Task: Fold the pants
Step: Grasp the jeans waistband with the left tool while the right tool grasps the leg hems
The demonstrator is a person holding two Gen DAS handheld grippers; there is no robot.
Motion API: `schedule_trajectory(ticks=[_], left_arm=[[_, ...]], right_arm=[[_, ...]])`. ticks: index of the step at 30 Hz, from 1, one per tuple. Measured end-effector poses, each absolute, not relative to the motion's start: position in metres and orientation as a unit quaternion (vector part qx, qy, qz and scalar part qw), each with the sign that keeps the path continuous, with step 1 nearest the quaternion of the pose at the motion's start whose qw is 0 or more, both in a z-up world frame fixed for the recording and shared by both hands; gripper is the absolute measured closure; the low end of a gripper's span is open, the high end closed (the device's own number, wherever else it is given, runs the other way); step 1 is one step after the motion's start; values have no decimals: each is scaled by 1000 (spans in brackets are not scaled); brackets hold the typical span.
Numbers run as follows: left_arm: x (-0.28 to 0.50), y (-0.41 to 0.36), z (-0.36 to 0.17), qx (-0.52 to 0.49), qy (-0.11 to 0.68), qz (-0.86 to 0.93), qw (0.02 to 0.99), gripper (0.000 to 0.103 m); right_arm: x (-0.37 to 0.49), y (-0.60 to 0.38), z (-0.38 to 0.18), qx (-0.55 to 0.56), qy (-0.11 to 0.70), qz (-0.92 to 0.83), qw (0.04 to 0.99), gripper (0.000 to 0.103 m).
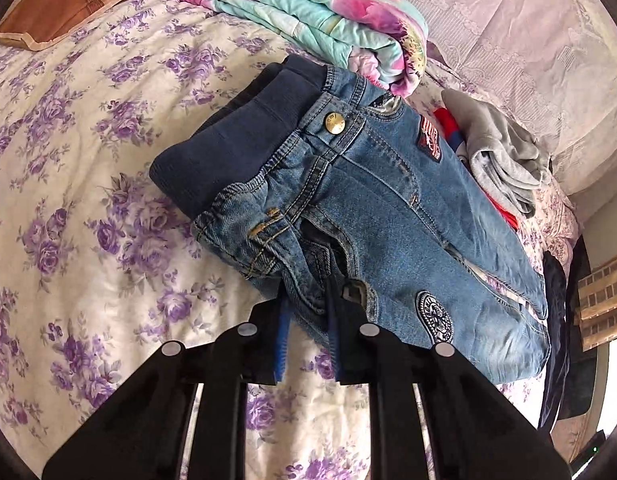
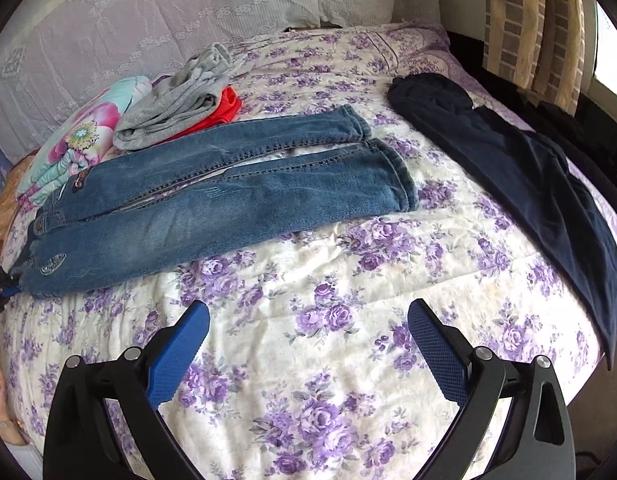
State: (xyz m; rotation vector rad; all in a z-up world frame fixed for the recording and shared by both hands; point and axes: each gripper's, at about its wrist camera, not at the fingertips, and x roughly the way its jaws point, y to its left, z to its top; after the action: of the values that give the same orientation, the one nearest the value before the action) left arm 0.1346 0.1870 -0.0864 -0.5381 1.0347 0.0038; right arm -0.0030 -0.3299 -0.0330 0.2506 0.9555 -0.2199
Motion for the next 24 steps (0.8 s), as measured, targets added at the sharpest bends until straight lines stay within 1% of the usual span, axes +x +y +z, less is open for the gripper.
schedule_trajectory(ticks=[6,10,11,12,13,14,15,16,18,21,24], left_arm=[[137,185,-87,-244,485,-1,840,89],[139,188,-91,-253,486,-8,836,89],[140,189,-92,-257,487,-11,834,89],[141,190,-93,-259,488,-13,834,89],[142,190,-93,-259,488,-14,833,89],[142,189,-93,-257,488,-13,834,90],[143,188,-93,-255,488,-12,835,90],[143,188,-92,-253,487,-10,836,90],[139,188,-90,-252,482,-9,839,91],[128,190,-86,-252,468,-4,847,92],[118,192,-85,-256,462,12,849,92]], right_arm=[[43,-388,-61,241,484,-69,838,3],[84,-415,-107,380,516,-9,768,3],[93,-418,-118,417,518,1,747,3],[98,-420,-120,430,505,-6,749,3],[103,-421,-116,437,481,-5,760,9],[108,-422,-114,445,458,1,769,25],[112,-422,-115,451,447,-3,772,81],[118,-420,-119,450,456,-12,768,96],[118,-419,-125,465,452,-18,761,97],[105,-411,-113,442,431,-35,786,97],[87,-414,-109,456,409,-37,790,97]])
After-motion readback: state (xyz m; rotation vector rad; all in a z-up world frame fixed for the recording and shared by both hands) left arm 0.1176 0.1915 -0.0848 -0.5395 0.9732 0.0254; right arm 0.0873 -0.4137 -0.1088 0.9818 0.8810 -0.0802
